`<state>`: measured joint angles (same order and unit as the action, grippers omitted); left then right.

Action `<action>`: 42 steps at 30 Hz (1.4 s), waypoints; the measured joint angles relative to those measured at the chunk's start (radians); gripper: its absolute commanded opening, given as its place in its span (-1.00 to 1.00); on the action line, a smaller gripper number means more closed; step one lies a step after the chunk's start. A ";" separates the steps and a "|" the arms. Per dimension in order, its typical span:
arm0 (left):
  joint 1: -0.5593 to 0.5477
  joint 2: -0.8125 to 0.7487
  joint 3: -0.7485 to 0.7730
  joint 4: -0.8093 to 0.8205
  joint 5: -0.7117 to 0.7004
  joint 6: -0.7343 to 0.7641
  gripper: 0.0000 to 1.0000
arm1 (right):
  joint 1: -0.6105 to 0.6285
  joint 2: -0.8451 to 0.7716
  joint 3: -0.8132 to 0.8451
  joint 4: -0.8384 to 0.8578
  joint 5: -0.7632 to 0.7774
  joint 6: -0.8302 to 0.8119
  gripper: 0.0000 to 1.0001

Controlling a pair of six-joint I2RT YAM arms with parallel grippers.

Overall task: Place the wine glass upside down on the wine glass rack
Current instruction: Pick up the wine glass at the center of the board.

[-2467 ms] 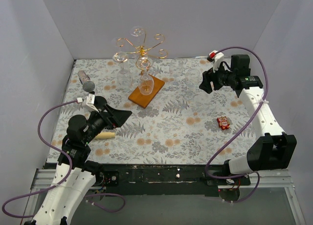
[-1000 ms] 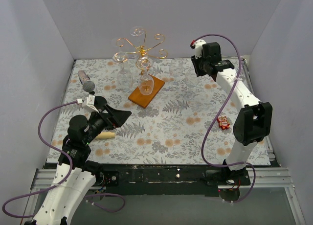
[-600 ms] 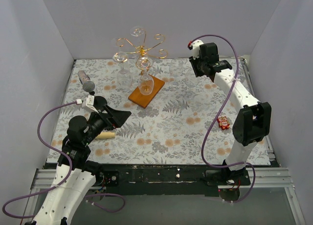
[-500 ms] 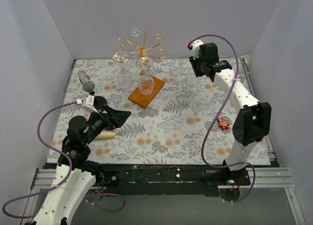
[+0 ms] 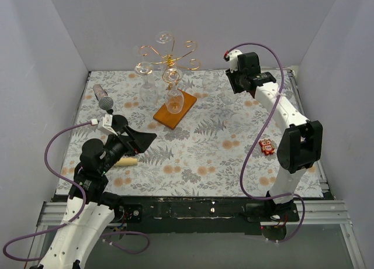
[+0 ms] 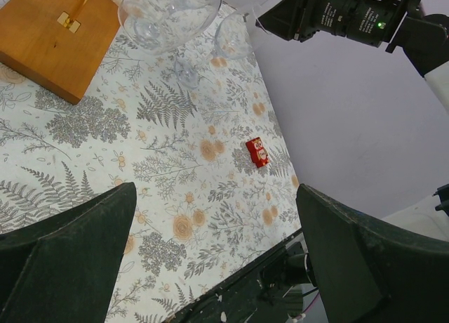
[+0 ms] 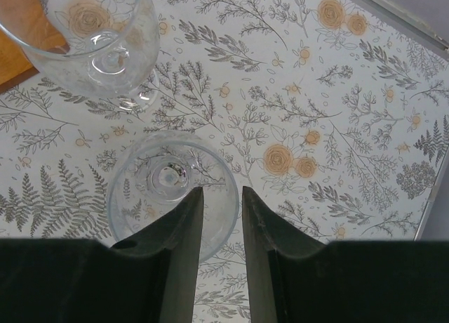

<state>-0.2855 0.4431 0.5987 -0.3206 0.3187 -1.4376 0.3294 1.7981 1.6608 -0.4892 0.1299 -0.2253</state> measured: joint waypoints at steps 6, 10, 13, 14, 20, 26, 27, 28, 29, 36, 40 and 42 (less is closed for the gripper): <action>0.000 0.000 0.000 -0.003 -0.002 0.000 0.96 | 0.000 0.009 0.000 -0.010 0.002 -0.003 -0.28; 0.000 0.000 0.000 -0.007 -0.002 0.000 0.96 | 0.000 0.009 0.000 -0.009 -0.017 -0.005 -0.28; 0.000 0.000 0.000 -0.010 -0.002 0.000 0.96 | 0.000 0.011 0.008 -0.019 -0.004 -0.007 -0.28; 0.000 0.000 0.000 -0.010 -0.002 0.000 0.96 | 0.000 0.012 0.014 -0.024 -0.001 -0.007 -0.28; 0.000 0.001 0.000 -0.010 -0.002 0.000 0.96 | 0.000 0.015 0.032 -0.031 0.005 -0.008 -0.28; 0.000 0.004 0.000 -0.010 -0.002 0.000 0.96 | 0.000 0.016 0.034 -0.033 0.006 -0.008 -0.28; 0.000 0.004 0.000 -0.010 -0.001 0.000 0.96 | 0.000 0.016 0.034 -0.034 0.006 -0.008 -0.28; 0.000 0.004 0.000 -0.010 -0.002 0.000 0.96 | 0.000 0.016 0.034 -0.034 0.006 -0.008 -0.28; 0.000 0.004 0.000 -0.010 -0.002 0.000 0.96 | 0.000 0.017 0.034 -0.034 0.006 -0.008 -0.28; 0.000 0.006 0.000 -0.009 -0.002 0.000 0.96 | 0.000 0.017 0.034 -0.035 0.005 -0.012 -0.28; 0.000 0.007 0.000 -0.009 -0.002 0.000 0.96 | 0.000 0.017 0.039 -0.041 0.004 -0.023 -0.28; 0.000 0.007 0.000 -0.009 -0.002 0.000 0.96 | 0.000 0.017 0.047 -0.043 0.005 -0.029 -0.28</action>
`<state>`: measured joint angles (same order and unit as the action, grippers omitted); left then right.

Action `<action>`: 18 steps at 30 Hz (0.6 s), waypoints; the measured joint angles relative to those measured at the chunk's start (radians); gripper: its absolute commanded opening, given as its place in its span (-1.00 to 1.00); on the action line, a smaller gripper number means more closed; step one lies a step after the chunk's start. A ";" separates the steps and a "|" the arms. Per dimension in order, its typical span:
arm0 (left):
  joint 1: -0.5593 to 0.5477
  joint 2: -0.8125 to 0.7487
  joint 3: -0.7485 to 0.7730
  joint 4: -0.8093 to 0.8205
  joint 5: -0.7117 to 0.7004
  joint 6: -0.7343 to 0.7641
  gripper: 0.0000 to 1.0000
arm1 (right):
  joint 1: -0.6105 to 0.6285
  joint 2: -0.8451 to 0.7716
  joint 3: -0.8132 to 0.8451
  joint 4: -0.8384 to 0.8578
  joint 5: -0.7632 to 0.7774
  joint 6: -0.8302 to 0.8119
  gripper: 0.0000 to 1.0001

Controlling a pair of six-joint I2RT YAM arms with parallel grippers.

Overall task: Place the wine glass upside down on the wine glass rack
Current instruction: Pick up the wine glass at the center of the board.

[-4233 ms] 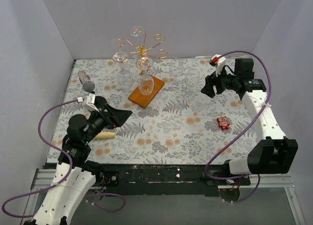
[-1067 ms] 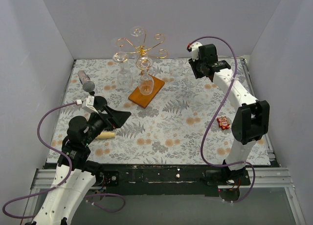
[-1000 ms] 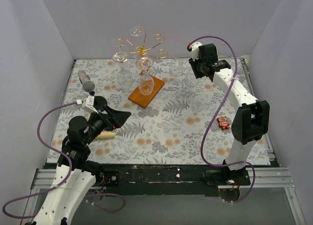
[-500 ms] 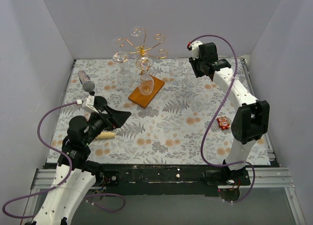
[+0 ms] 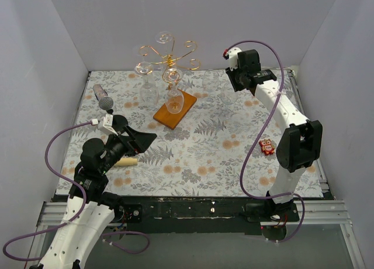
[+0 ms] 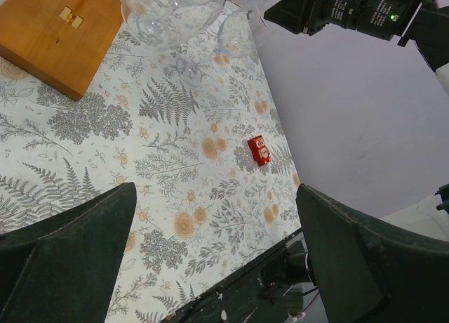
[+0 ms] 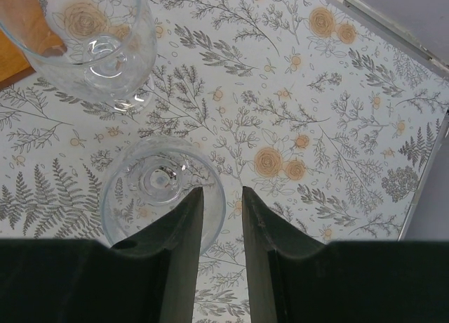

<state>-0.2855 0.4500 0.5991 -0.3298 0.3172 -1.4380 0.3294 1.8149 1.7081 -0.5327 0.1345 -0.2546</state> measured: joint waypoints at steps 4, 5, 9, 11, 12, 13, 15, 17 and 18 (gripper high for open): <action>0.000 0.000 0.000 0.000 0.000 -0.002 0.96 | 0.000 0.000 0.016 -0.003 0.000 -0.010 -0.28; 0.000 0.000 0.000 0.000 0.000 -0.002 0.96 | 0.000 0.000 0.018 -0.003 -0.002 -0.011 -0.28; 0.000 0.000 0.000 0.000 0.000 -0.003 0.96 | 0.000 0.000 0.024 -0.014 -0.014 -0.018 -0.28; 0.000 0.000 0.000 0.000 0.000 -0.003 0.96 | 0.000 0.000 0.026 -0.022 -0.026 -0.027 -0.28; 0.000 0.000 0.000 0.000 0.000 -0.003 0.96 | 0.000 0.000 0.026 -0.026 -0.034 -0.035 -0.28; 0.000 0.000 0.000 0.000 0.000 -0.003 0.96 | 0.000 0.000 0.026 -0.031 -0.040 -0.042 -0.28; 0.000 0.000 0.000 0.000 0.000 -0.003 0.96 | 0.000 0.000 0.031 -0.048 -0.056 -0.067 -0.28; 0.000 0.000 0.000 0.000 0.000 -0.003 0.96 | 0.000 -0.002 0.037 -0.064 -0.071 -0.091 -0.28; 0.000 0.000 0.000 0.000 0.000 -0.005 0.96 | -0.001 -0.008 0.039 -0.069 -0.086 -0.102 -0.28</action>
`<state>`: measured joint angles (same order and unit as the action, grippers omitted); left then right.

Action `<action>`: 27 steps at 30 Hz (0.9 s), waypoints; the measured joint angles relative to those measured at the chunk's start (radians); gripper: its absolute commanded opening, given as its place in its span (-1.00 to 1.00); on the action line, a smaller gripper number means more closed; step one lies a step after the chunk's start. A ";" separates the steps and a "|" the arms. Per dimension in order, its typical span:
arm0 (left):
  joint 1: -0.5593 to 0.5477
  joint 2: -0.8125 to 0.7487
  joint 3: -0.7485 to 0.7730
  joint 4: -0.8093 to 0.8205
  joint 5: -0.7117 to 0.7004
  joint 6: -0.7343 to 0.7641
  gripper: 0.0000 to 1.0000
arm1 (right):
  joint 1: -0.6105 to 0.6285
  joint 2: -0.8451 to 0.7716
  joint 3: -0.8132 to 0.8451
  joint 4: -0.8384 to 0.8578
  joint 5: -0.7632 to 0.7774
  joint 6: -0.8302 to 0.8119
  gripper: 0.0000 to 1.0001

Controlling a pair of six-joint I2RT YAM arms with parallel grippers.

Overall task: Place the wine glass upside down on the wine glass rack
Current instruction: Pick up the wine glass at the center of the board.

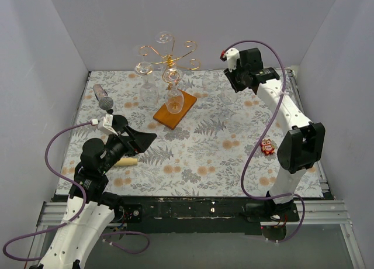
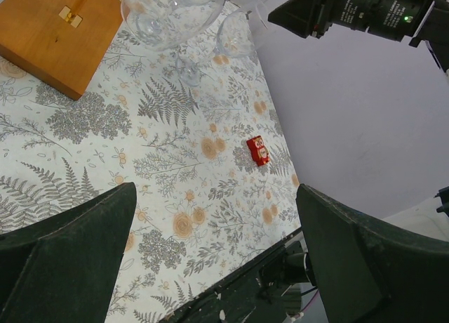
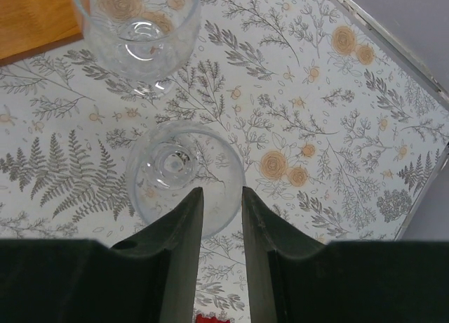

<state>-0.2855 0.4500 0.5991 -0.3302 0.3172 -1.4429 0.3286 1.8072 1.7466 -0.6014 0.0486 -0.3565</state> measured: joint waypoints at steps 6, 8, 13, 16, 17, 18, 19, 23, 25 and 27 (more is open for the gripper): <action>0.000 0.000 0.001 0.000 0.000 -0.002 0.96 | -0.013 -0.093 0.000 -0.025 -0.087 -0.037 0.68; 0.000 0.000 0.002 0.000 0.000 -0.002 0.96 | -0.024 -0.138 0.000 -0.025 -0.117 -0.036 0.68; 0.000 0.000 0.006 0.001 0.000 -0.002 0.96 | -0.062 -0.239 -0.019 -0.009 -0.189 -0.023 0.61; 0.000 0.000 0.006 0.001 0.000 -0.002 0.96 | -0.077 -0.278 -0.056 0.004 -0.219 -0.008 0.33; 0.000 0.000 0.006 0.001 0.000 -0.002 0.96 | -0.081 -0.283 -0.066 0.005 -0.229 0.000 -0.04; 0.000 0.000 0.007 0.001 0.000 -0.002 0.96 | -0.085 -0.283 -0.072 0.007 -0.239 0.008 -0.58; 0.000 0.002 0.008 0.002 0.000 -0.002 0.96 | -0.088 -0.280 -0.076 0.006 -0.247 0.014 -0.89; 0.000 0.003 0.013 0.001 0.000 -0.002 0.96 | -0.093 -0.246 -0.076 0.006 -0.267 0.051 -0.97; 0.000 0.003 0.014 0.001 0.000 -0.002 0.96 | -0.093 -0.226 -0.076 0.006 -0.269 0.063 -0.97; 0.000 0.003 0.015 0.001 0.000 -0.004 0.96 | -0.093 -0.201 -0.075 0.006 -0.268 0.071 -0.97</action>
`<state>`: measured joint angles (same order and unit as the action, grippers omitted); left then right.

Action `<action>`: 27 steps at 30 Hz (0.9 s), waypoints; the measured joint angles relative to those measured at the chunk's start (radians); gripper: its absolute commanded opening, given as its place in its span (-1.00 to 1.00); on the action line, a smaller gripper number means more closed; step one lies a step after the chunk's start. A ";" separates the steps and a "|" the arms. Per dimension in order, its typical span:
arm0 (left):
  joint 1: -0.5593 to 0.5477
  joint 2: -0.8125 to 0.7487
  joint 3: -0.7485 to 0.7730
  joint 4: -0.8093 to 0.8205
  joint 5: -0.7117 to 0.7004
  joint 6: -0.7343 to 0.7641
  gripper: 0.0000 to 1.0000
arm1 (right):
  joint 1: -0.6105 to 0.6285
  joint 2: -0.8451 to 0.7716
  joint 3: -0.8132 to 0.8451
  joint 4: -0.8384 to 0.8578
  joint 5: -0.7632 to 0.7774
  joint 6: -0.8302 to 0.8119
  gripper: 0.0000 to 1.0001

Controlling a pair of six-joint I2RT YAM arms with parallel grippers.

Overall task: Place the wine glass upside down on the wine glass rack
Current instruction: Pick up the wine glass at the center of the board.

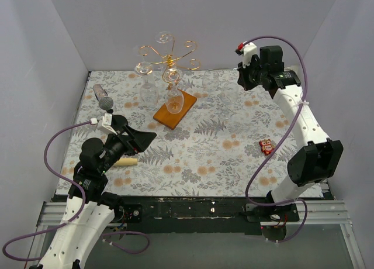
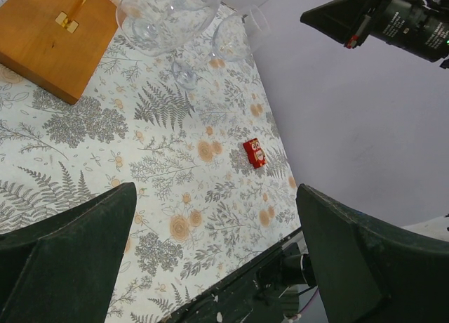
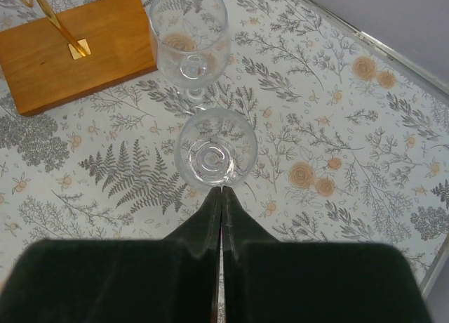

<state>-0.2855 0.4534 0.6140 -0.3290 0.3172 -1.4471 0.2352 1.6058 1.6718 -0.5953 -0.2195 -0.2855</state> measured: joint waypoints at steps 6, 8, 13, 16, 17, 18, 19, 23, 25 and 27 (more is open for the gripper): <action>0.000 0.000 0.000 0.000 0.000 0.000 0.96 | 0.000 0.081 0.029 -0.003 0.008 0.019 -0.14; 0.000 0.000 0.002 0.000 0.000 0.000 0.96 | 0.000 0.112 0.047 -0.005 0.015 0.015 -0.12; 0.000 0.000 0.003 -0.001 0.000 0.000 0.96 | 0.000 0.176 0.098 -0.010 0.046 0.009 -0.10; 0.000 0.000 0.004 -0.001 -0.001 0.000 0.96 | 0.000 0.203 0.127 -0.014 0.064 0.002 -0.11; 0.000 0.000 0.004 -0.001 -0.001 0.000 0.96 | 0.000 0.212 0.138 -0.014 0.069 -0.001 -0.12; 0.000 0.000 0.004 -0.001 -0.002 0.000 0.96 | 0.000 0.220 0.148 -0.015 0.074 -0.003 -0.13; 0.000 0.000 0.004 -0.002 -0.003 0.000 0.96 | 0.000 0.228 0.154 -0.015 0.079 -0.004 -0.14; 0.000 0.000 0.004 -0.004 -0.004 0.000 0.96 | 0.000 0.246 0.158 -0.021 0.087 -0.007 -0.17; 0.000 0.000 0.004 -0.005 -0.004 0.000 0.96 | 0.000 0.249 0.158 -0.031 0.087 -0.008 -0.18; 0.000 0.000 0.004 -0.005 -0.004 0.000 0.96 | 0.000 0.249 0.157 -0.035 0.086 -0.010 -0.20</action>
<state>-0.2855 0.4538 0.6182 -0.3344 0.3130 -1.4467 0.2348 1.8553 1.8286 -0.6300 -0.1333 -0.2958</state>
